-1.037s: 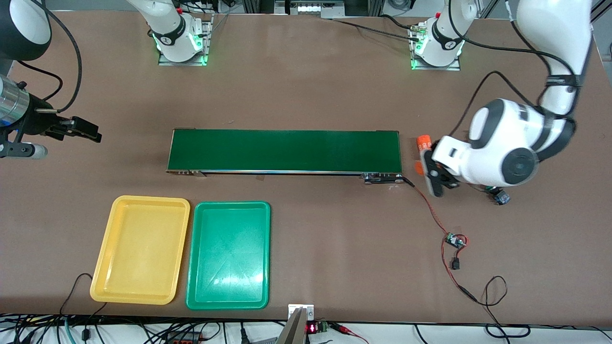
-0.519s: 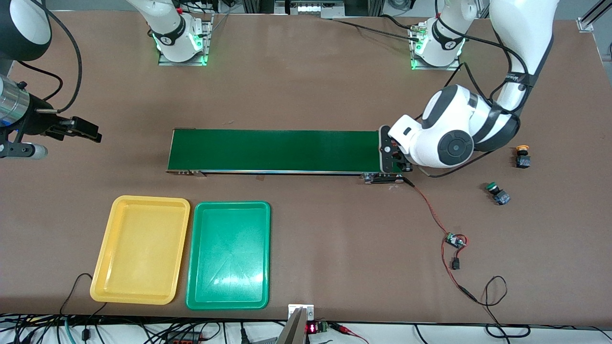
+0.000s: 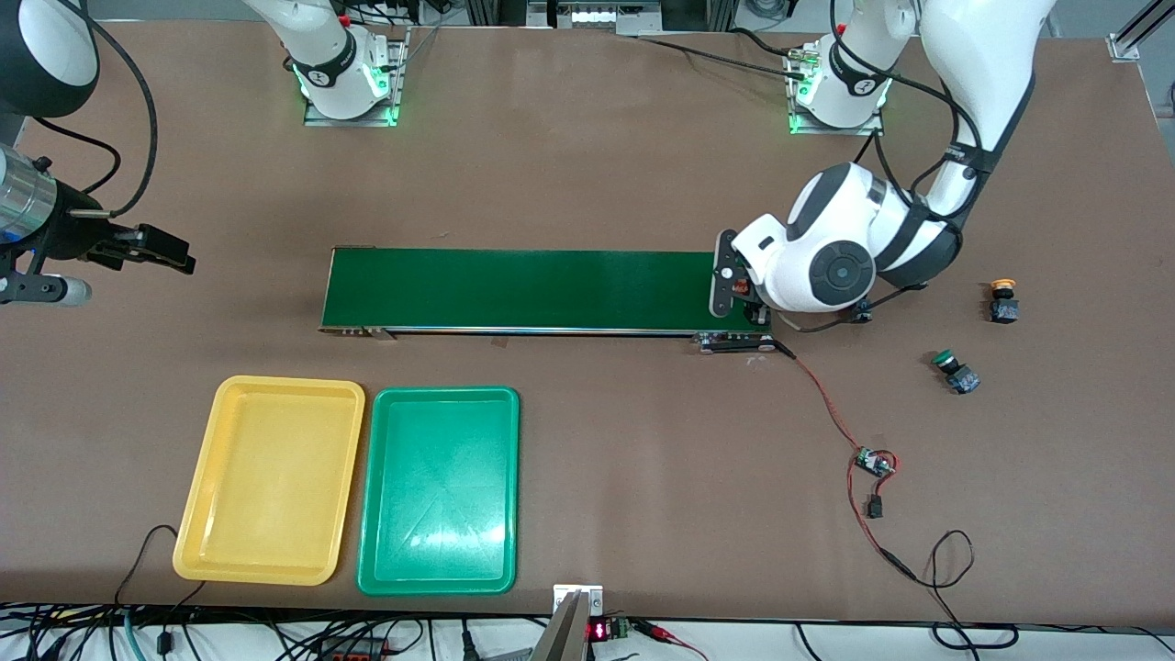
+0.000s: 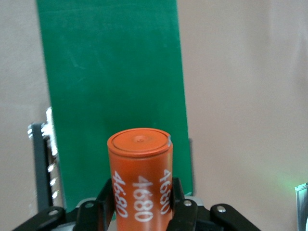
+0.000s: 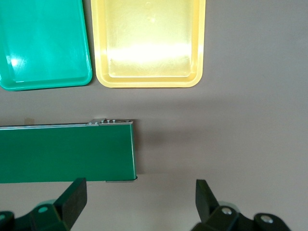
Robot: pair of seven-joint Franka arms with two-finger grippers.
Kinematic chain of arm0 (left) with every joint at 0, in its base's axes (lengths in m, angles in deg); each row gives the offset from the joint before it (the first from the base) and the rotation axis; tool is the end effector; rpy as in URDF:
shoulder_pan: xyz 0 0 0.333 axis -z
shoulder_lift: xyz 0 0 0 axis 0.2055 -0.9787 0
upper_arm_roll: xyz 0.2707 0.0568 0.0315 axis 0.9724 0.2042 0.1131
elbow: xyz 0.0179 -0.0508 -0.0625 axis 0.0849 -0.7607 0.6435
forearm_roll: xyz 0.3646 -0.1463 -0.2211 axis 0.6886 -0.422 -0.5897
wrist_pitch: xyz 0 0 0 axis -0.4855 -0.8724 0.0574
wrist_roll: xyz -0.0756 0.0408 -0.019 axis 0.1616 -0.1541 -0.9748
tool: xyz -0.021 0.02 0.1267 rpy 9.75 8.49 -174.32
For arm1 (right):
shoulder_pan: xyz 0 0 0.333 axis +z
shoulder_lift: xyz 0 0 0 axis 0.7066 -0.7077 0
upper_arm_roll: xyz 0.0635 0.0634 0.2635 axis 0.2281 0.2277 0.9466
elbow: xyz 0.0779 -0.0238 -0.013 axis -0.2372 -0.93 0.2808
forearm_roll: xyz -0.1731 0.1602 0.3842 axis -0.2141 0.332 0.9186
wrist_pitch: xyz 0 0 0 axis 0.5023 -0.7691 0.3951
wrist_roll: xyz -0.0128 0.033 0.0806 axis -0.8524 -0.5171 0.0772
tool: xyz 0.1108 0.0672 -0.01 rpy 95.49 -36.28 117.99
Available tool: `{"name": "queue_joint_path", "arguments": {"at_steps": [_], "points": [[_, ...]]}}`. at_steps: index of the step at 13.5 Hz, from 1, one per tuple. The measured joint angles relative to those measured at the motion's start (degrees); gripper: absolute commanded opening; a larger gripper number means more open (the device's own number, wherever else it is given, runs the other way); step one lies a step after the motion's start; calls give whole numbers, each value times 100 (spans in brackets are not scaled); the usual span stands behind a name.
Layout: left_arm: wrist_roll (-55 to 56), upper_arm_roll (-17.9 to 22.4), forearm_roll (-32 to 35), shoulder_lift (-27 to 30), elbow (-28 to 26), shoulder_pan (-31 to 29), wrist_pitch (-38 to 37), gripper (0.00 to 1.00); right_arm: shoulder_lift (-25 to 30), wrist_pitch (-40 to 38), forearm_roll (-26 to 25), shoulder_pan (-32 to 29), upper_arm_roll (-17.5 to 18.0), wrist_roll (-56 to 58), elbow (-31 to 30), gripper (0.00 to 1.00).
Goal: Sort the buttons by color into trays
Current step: 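Lower the orange cylinder onto the conveyor belt end and open the left gripper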
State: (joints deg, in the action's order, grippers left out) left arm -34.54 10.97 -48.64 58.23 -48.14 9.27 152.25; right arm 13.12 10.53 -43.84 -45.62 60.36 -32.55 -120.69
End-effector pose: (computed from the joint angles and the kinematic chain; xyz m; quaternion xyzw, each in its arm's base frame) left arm 0.5518 -0.2830 0.1936 0.6654 -0.7219 -0.1094 0.1552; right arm 0.6387 -0.0079 0.4697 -0.9988 0.0295 0.0369 0.0094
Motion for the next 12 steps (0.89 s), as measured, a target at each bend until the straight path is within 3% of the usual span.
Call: {"name": "queue_joint_path", "arguments": {"at_steps": [4, 7, 8, 10, 12], "points": [[40, -25, 237, 0, -254, 35, 213, 1, -1, 0, 1, -1, 0, 0, 0, 100], [203, -22, 241, -2, -433, 33, 420, 14, -3, 0, 1, -1, 0, 0, 0, 100], [233, -22, 250, -5, -490, 33, 533, 30, -3, 0, 1, -1, 0, 0, 0, 100], [257, -23, 291, -11, -600, 33, 726, 100, -4, 0, 2, -1, 0, 0, 0, 100], [270, -23, 321, -11, -652, 33, 798, 100, -4, 0, 3, -1, 0, 0, 0, 100]]}}
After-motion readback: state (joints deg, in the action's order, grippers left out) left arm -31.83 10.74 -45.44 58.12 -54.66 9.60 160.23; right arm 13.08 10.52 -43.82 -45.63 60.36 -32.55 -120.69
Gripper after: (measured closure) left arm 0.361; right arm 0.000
